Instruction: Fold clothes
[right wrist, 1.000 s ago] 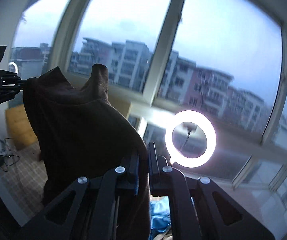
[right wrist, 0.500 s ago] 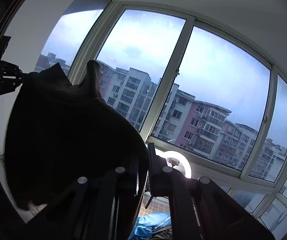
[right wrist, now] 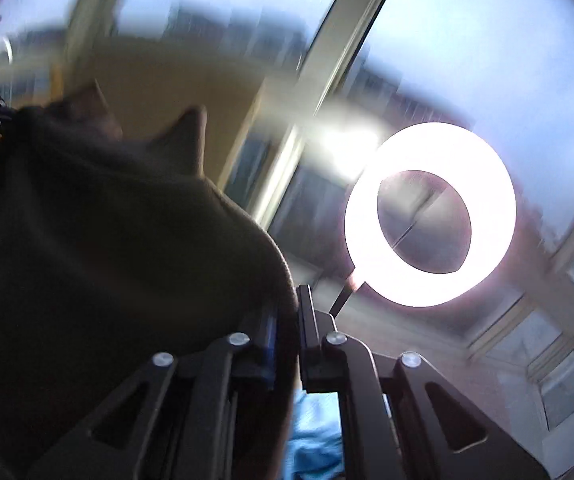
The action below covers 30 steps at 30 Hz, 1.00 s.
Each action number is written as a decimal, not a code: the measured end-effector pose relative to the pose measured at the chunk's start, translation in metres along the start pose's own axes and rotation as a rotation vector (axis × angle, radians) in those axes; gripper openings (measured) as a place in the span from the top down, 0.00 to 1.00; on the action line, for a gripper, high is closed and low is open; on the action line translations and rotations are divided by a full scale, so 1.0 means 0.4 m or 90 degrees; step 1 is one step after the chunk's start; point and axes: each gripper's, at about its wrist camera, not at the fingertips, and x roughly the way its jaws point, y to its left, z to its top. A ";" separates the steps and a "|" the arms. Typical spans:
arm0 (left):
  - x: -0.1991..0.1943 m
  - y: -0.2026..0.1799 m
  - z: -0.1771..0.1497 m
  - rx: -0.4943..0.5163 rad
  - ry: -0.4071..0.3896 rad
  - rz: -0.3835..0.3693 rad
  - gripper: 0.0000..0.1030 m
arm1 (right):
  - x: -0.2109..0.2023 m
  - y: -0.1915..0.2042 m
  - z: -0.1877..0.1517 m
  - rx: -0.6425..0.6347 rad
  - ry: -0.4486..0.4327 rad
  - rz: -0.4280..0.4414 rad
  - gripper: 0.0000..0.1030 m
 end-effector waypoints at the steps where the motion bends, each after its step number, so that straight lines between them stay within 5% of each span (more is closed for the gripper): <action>1: 0.116 -0.011 -0.023 -0.005 0.064 -0.018 0.92 | 0.062 0.009 -0.022 -0.003 0.034 0.004 0.88; 4: 0.265 -0.028 -0.114 -0.004 0.135 -0.029 0.92 | 0.247 0.034 -0.087 -0.012 0.137 0.015 0.83; 8: 0.246 -0.012 -0.215 -0.054 0.147 -0.068 0.88 | 0.459 0.029 -0.165 -0.004 0.253 0.033 0.61; 12: 0.257 -0.008 -0.291 -0.160 0.183 -0.133 0.82 | 0.445 -0.060 -0.254 0.144 0.290 0.119 0.51; 17: 0.210 -0.127 -0.419 -0.194 0.229 -0.182 0.79 | 0.496 -0.020 -0.358 0.187 0.337 0.194 0.51; 19: 0.199 -0.182 -0.454 -0.173 0.245 -0.164 0.72 | 0.478 0.015 -0.388 0.172 0.342 0.206 0.51; 23: 0.195 -0.218 -0.499 -0.155 0.264 -0.111 0.72 | 0.442 0.070 -0.448 0.111 0.370 0.187 0.51; 26: 0.200 -0.209 -0.517 -0.164 0.261 -0.098 0.97 | 0.441 0.055 -0.480 0.113 0.380 0.184 0.51; 27: 0.198 -0.198 -0.519 -0.172 0.256 -0.098 0.98 | 0.446 0.045 -0.490 0.123 0.383 0.192 0.53; 29: 0.188 -0.174 -0.522 -0.192 0.245 -0.095 0.98 | 0.455 0.022 -0.507 0.145 0.390 0.209 0.95; 30: 0.180 -0.157 -0.522 -0.205 0.239 -0.095 0.98 | 0.459 0.009 -0.515 0.159 0.394 0.222 0.96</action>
